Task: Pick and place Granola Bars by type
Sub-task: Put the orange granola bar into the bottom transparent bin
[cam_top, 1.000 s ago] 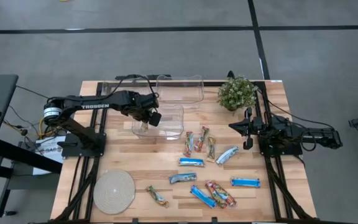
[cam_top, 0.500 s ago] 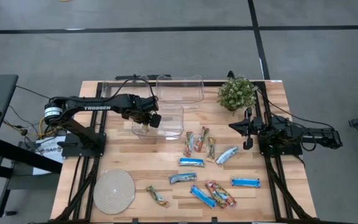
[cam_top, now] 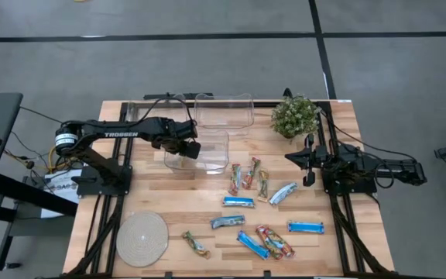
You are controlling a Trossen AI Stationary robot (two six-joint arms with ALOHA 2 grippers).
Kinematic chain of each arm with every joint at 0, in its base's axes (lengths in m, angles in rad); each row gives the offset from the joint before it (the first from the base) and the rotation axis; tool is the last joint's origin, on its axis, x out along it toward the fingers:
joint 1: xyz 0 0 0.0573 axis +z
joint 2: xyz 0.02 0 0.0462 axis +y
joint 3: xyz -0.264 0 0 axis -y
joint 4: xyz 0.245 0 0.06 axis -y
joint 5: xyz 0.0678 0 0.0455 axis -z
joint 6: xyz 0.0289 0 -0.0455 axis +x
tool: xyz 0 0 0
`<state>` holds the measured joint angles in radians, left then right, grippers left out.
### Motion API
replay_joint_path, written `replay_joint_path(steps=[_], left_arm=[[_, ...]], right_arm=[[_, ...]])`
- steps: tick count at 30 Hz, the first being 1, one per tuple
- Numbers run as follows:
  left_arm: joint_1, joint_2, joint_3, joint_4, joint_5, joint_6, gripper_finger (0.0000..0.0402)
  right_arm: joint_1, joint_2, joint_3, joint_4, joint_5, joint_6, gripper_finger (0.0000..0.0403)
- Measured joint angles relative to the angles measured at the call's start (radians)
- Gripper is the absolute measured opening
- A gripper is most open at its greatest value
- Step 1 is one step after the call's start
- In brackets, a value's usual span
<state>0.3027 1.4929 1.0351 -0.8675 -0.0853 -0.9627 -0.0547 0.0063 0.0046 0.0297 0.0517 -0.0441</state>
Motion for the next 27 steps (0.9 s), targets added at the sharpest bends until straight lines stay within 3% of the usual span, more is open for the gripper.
replay_joint_path(steps=[18, 27], left_arm=[[0.0, -0.021, 0.001, 0.067, 0.045, 0.054, 0.0089], [-0.039, -0.053, 0.001, 0.201, 0.095, 0.208, 0.0089]], right_arm=[[0.0, 0.0, 0.0, 0.0, 0.0, 0.0, 0.0], [0.0, 0.0, 0.0, -0.002, 0.0, 0.0, 0.0]])
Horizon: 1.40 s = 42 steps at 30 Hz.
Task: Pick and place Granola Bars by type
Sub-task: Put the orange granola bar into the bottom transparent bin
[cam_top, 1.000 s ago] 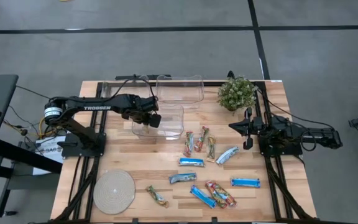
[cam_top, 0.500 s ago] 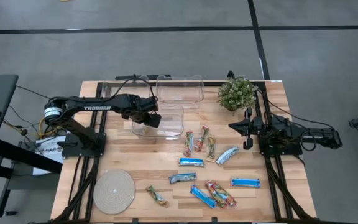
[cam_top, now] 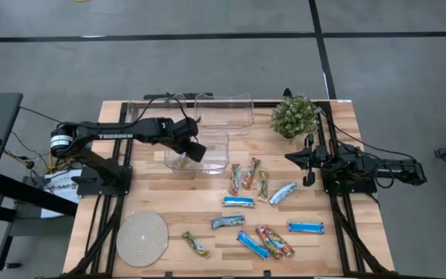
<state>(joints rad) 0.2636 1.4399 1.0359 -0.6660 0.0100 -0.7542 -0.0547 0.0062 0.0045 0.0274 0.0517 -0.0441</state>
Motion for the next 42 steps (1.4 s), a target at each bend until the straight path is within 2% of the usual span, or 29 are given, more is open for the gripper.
replay_joint_path(steps=[12, 23, 30, 36, 42], left_arm=[[-0.115, -0.061, 0.0, 0.168, 0.118, 0.416, 0.0089], [-0.322, -0.144, 0.0, 0.183, 0.221, 0.771, 0.0089], [-0.53, -0.161, 0.0, 0.143, 0.205, 0.868, 0.0089], [-0.699, -0.149, 0.0, 0.12, 0.124, 0.906, 0.009], [-0.807, -0.123, 0.0, 0.079, 0.052, 0.909, 0.0115]], right_arm=[[0.0, 0.0, 0.0, 0.003, 0.0, 0.0, 0.0], [0.0, 0.0, 0.0, 0.002, 0.0, 0.0, 0.0], [0.0, 0.0, 0.0, 0.002, 0.0, 0.0, 0.0], [0.0, 0.0, 0.0, 0.002, 0.0, 0.0, 0.0], [0.0, 0.0, 0.0, 0.002, 0.0, 0.0, 0.0]])
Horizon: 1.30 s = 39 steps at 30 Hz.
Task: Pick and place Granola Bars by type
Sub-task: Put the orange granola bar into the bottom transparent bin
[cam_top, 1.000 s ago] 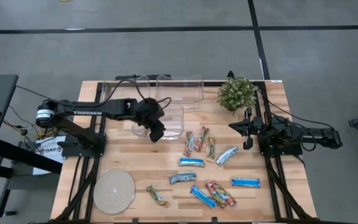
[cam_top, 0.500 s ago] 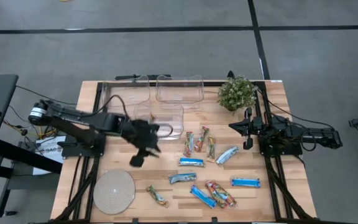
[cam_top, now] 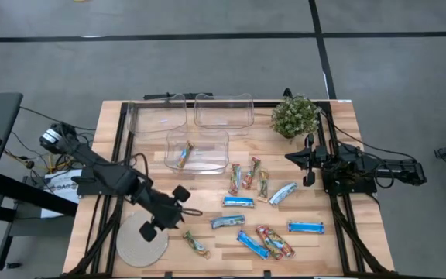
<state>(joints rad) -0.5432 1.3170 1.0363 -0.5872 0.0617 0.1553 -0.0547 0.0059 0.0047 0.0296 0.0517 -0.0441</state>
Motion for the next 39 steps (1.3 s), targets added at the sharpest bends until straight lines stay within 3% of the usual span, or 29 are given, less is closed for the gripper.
replay_joint_path(steps=[10, 24, 39], left_arm=[[-0.094, 0.141, 0.001, 0.038, -0.025, -0.013, 0.0165], [-0.142, 0.378, 0.082, 0.083, -0.163, 0.039, 0.0167], [-0.142, 0.531, 0.135, 0.087, -0.18, 0.071, 0.0167]], right_arm=[[0.0, 0.001, 0.0, -0.007, 0.0, 0.0, 0.0], [0.0, 0.0, 0.0, -0.007, 0.0, 0.0, 0.0], [0.0, 0.0, 0.0, -0.007, 0.0, 0.0, 0.0]])
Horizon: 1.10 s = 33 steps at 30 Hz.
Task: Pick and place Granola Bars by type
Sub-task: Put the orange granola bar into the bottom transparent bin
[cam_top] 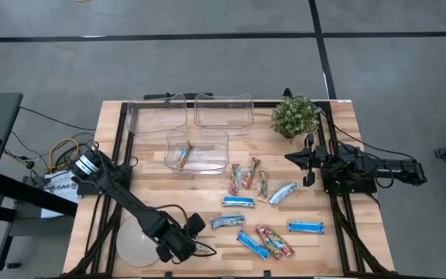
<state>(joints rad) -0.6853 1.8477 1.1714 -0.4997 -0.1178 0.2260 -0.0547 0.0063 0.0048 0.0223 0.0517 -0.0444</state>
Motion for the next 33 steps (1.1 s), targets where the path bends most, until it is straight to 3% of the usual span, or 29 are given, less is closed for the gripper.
replay_joint_path(steps=[33], left_arm=[[0.012, 0.054, -0.002, 0.013, 0.006, -0.037, 0.0167]], right_arm=[[0.0, 0.0, 0.0, 0.0, 0.0, 0.0, 0.0]])
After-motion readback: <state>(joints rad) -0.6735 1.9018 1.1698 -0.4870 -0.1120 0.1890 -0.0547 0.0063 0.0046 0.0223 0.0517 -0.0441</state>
